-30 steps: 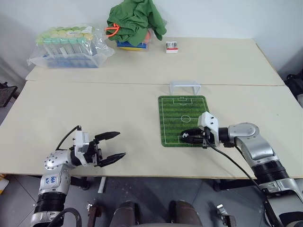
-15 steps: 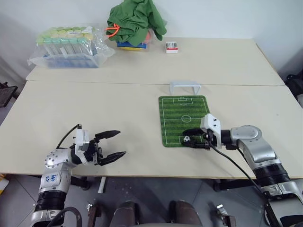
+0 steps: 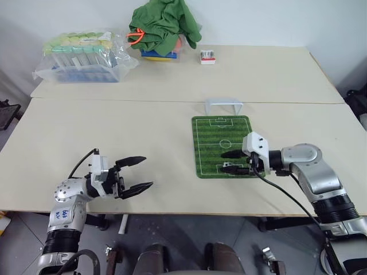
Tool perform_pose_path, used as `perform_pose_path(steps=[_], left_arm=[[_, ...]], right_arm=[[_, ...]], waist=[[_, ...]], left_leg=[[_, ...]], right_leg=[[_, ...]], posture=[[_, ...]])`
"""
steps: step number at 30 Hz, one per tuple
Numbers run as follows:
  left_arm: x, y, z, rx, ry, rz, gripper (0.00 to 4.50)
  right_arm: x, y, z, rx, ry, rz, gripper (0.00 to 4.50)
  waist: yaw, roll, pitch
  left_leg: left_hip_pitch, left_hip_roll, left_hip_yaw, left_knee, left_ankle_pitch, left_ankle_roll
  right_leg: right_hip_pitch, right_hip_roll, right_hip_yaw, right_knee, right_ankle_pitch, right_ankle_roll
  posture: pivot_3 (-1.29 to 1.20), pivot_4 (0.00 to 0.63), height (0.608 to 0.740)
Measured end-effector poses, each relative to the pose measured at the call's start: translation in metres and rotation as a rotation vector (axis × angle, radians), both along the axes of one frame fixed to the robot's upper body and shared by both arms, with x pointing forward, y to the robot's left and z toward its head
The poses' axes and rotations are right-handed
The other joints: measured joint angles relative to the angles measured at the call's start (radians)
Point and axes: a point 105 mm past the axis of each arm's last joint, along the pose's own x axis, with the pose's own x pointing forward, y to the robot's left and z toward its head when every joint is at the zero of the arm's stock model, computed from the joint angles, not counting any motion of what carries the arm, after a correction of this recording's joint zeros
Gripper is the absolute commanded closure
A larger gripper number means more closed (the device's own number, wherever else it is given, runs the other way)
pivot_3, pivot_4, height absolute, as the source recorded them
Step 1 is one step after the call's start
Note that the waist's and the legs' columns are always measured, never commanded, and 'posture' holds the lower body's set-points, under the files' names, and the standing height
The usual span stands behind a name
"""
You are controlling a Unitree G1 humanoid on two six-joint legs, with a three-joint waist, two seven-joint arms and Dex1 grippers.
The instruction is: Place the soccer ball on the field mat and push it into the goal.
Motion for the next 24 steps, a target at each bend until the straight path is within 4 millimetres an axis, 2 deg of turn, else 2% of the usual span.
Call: perform_pose_path(steps=[3,5,8,15,20,22,24], left_arm=[[0.0,-0.001,0.001,0.005,-0.005,-0.017,0.0],[-0.001,-0.001,0.001,0.01,-0.005,-0.031,0.0],[-0.002,0.001,0.0,0.014,0.003,-0.048,0.0],[0.0,0.001,0.006,0.026,-0.019,-0.079,0.0],[0.001,0.001,0.007,0.033,-0.023,-0.085,0.0],[0.001,0.002,0.008,0.035,-0.023,-0.085,0.0],[0.001,0.003,0.007,0.037,-0.021,-0.082,0.0]], right_arm=[[-0.005,0.003,0.008,0.005,-0.01,0.017,2.74],[-0.013,0.005,0.012,0.016,-0.006,0.044,3.37],[-0.024,0.001,0.005,0.006,0.036,0.073,4.45],[-0.026,-0.009,-0.023,-0.043,0.119,0.088,4.48],[-0.004,-0.007,-0.034,-0.03,0.121,0.066,4.48],[0.013,-0.009,-0.028,-0.03,0.075,0.032,4.48],[0.021,-0.011,-0.024,-0.031,0.05,0.008,4.48]], waist=[[0.001,0.0,0.0],[0.003,0.0,0.0],[0.003,0.0,0.0],[-0.001,-0.001,0.0],[-0.009,-0.001,0.0],[-0.016,-0.001,0.0],[-0.016,-0.001,0.0]], left_leg=[[0.0,0.0,0.0,0.0,0.0,0.0],[-0.001,0.0,-0.001,0.0,0.0,0.0],[0.0,-0.001,-0.001,0.0,0.0,0.0],[0.0,-0.001,0.0,0.0,0.0,0.0],[0.0,0.0,0.0,0.0,0.0,0.0],[0.0,0.0,0.0,0.0,0.0,0.0],[0.0,0.0,-0.001,0.0,0.0,0.0]], right_leg=[[0.0,0.0,0.0,0.0,0.0,0.0],[0.0,0.0,-0.001,0.0,0.0,0.0],[0.0,0.0,-0.001,0.0,0.0,0.0],[0.0,0.0,-0.001,0.0,0.0,0.0],[0.0,0.0,-0.001,0.0,0.0,0.0],[0.0,0.0,-0.001,0.0,0.0,0.0],[0.0,0.0,-0.001,0.0,0.0,0.0]], posture=[[0.0,0.15,0.74],[0.0,0.15,0.74],[0.0,0.15,0.74],[0.0,0.15,0.74],[0.0,0.15,0.74],[0.0,0.15,0.74],[0.0,0.15,0.74]])
